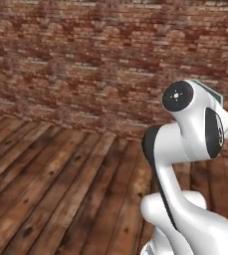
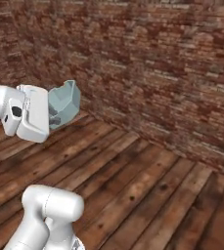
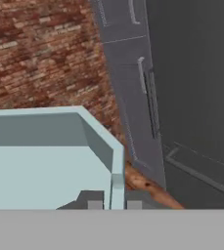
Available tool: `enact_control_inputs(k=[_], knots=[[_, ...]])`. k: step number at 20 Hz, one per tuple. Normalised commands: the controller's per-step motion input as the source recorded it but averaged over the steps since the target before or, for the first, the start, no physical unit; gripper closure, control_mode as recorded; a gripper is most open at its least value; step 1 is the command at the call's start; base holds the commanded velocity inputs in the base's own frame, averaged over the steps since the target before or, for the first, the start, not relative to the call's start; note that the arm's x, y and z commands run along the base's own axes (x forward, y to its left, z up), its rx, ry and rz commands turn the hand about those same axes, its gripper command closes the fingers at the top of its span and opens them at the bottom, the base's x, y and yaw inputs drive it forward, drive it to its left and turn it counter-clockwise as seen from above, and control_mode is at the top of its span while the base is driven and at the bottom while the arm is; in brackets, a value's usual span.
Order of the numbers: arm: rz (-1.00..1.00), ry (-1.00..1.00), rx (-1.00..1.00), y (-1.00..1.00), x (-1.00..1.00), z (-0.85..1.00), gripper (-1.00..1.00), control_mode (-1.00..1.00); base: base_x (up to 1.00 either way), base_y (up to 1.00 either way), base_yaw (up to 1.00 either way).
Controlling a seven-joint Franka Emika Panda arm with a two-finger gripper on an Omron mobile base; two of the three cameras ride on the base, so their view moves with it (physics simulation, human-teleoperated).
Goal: Retrieve the tupperware and aluminum foil from the cabinet and place them on the dining counter near the plate with broccoli and shrimp to prepare for storing leftovers.
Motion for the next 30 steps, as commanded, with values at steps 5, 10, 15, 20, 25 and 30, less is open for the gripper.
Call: enact_control_inputs(k=[5,10,15,20,25,30], knots=[[0.00,0.00,0.00,0.00,0.00,0.00,1.00,1.00,0.98,0.07,0.67],[0.00,0.00,0.00,0.00,0.00,0.00,1.00,1.00,1.00,0.08,0.65],[0.00,0.00,0.00,0.00,0.00,0.00,1.00,1.00,1.00,0.10,0.62],[0.00,0.00,0.00,0.00,0.00,0.00,1.00,1.00,1.00,0.09,0.62],[0.00,0.00,0.00,0.00,0.00,0.00,1.00,1.00,1.00,0.00,0.57],[0.00,0.00,0.00,0.00,0.00,0.00,1.00,1.00,1.00,-0.01,0.52]])
